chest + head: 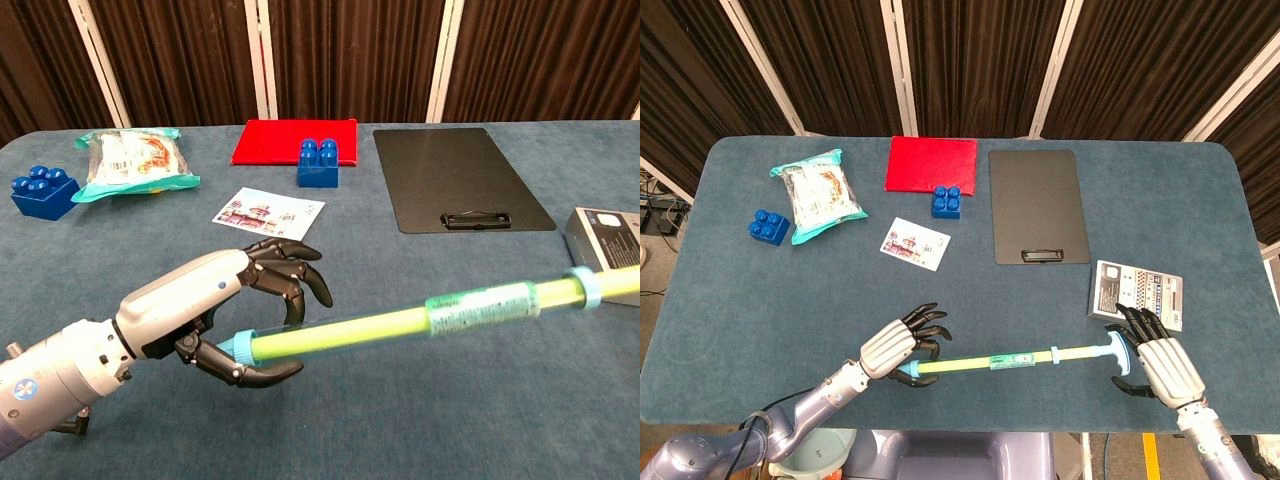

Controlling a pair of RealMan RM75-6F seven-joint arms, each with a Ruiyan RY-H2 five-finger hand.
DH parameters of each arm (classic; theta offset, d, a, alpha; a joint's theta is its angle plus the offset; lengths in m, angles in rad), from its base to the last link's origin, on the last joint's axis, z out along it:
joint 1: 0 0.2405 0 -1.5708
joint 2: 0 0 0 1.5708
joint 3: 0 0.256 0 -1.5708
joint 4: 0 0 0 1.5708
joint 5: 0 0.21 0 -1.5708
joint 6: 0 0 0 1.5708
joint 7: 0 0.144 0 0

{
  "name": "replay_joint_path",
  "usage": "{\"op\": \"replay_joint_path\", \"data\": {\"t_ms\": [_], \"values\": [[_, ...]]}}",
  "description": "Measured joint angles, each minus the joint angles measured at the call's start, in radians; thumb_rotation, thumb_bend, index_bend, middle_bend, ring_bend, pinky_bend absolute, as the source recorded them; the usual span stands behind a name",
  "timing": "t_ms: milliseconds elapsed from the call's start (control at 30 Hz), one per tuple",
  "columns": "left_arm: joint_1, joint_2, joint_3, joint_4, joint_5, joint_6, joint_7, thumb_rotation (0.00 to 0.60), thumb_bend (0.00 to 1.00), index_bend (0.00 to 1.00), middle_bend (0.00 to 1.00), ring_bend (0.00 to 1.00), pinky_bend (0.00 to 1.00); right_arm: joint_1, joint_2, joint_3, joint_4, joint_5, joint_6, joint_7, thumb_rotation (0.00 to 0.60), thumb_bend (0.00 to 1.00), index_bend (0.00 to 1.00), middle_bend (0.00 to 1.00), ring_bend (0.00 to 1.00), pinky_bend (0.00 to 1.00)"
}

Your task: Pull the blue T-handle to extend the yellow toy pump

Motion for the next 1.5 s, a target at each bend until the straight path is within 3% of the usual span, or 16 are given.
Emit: {"op": "replay_joint_path", "data": {"t_ms": [533, 900, 1233, 1500], "values": [[-0.025, -0.036, 0.003, 0.045, 0.0, -0.007, -0.013, 0.6, 0.62, 0.76, 0.31, 0.09, 0.0, -0.01, -0.005, 0.003, -0.007, 0.0, 0.018, -0.022, 0.6, 0.24, 0.21, 0.0, 0.0, 0.0], [-0.072, -0.094, -0.007, 0.144, 0.008, -0.011, -0.043, 0.6, 0.62, 0.77, 0.31, 0.09, 0.0, -0.011, -0.022, -0.007, -0.033, -0.022, 0.022, -0.057, 0.6, 0.24, 0.21, 0.0, 0.0, 0.0], [-0.089, -0.129, -0.012, 0.213, -0.003, -0.006, -0.087, 0.6, 0.62, 0.77, 0.31, 0.09, 0.0, -0.019, -0.025, -0.017, -0.046, -0.029, 0.029, -0.062, 0.6, 0.34, 0.29, 0.0, 0.0, 0.0], [-0.101, -0.164, -0.008, 0.25, -0.003, 0.016, -0.151, 0.6, 0.61, 0.77, 0.31, 0.09, 0.0, -0.013, -0.024, -0.022, -0.043, -0.029, 0.013, -0.035, 0.6, 0.39, 0.29, 0.0, 0.0, 0.0]]}}
